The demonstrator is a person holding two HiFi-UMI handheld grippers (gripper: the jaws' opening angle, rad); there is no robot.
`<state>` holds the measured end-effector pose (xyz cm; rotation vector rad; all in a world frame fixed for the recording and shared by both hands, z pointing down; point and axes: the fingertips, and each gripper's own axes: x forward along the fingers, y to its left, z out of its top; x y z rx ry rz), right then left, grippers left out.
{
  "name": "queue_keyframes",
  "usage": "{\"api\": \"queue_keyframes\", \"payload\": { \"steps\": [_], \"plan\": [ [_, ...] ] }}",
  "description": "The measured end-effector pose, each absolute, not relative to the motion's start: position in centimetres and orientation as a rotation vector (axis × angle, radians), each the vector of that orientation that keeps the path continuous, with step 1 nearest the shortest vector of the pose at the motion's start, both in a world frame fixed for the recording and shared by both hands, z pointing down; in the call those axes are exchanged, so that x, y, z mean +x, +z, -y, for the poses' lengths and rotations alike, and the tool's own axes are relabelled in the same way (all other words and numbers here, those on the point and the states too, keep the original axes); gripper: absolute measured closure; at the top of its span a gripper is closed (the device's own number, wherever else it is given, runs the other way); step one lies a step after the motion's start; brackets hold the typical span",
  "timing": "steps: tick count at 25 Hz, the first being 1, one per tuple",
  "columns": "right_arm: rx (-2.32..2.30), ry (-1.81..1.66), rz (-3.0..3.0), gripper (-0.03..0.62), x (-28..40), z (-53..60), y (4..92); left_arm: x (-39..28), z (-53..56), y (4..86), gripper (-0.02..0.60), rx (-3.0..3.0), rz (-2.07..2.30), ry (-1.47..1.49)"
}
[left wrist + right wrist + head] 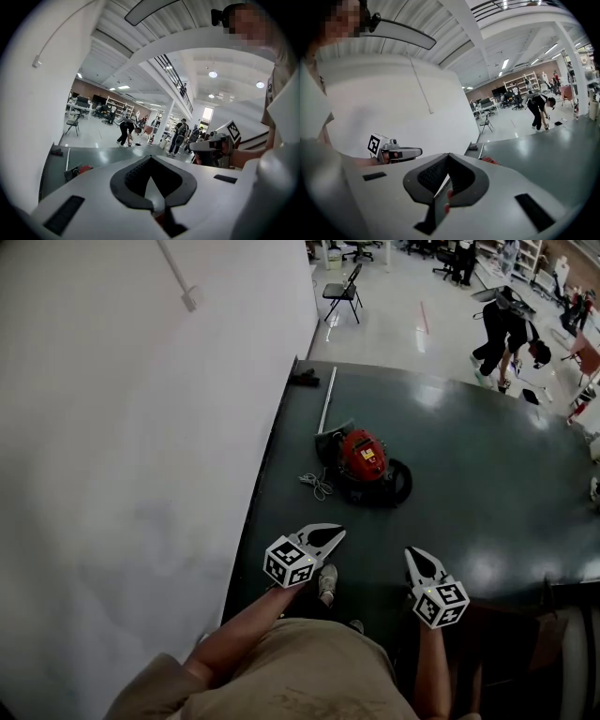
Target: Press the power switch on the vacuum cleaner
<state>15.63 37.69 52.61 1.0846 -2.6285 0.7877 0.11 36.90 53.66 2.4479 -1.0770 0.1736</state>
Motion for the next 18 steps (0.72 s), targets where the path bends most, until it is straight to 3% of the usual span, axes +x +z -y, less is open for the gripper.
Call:
{"api": "queue_keyframes", "payload": {
  "steps": [7,18],
  "plan": [
    [1.186,0.693,2.635,0.585,13.4,-33.7,51.1,-3.1,-32.7,54.1,0.577,2.445,0.997,0.143],
    [1.15,0.742,2.69,0.585,10.3,-31.1,51.2,-0.7,-31.1,54.5,0.578,2.474,0.614,0.134]
  ]
}}
